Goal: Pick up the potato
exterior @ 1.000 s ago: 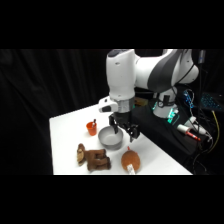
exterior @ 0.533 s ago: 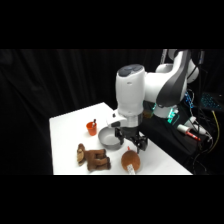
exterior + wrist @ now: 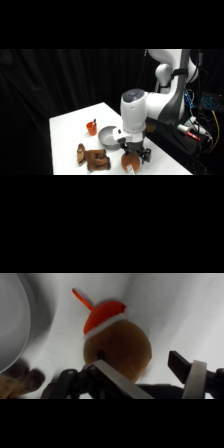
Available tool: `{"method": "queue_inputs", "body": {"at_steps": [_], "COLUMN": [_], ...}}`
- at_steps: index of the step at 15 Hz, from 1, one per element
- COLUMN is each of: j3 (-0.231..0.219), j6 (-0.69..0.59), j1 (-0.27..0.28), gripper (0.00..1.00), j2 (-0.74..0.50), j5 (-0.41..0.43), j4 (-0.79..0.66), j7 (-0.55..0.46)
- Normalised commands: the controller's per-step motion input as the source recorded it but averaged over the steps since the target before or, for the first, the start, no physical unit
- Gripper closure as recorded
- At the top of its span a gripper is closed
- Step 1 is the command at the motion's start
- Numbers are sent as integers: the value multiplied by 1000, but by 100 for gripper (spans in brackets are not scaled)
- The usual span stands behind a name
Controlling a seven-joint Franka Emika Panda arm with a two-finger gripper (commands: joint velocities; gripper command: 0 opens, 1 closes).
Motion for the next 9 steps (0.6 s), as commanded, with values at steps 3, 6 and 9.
{"method": "queue_inputs", "body": {"at_steps": [3,6,9], "j3": [-26,-44,-77], "j6": [329,244,147], "j1": [28,33,63], "gripper": [0,0,32], "j2": [223,214,146], "j5": [-87,-109,-128], "j4": [13,30,40], "j7": [-19,-14,33]}}
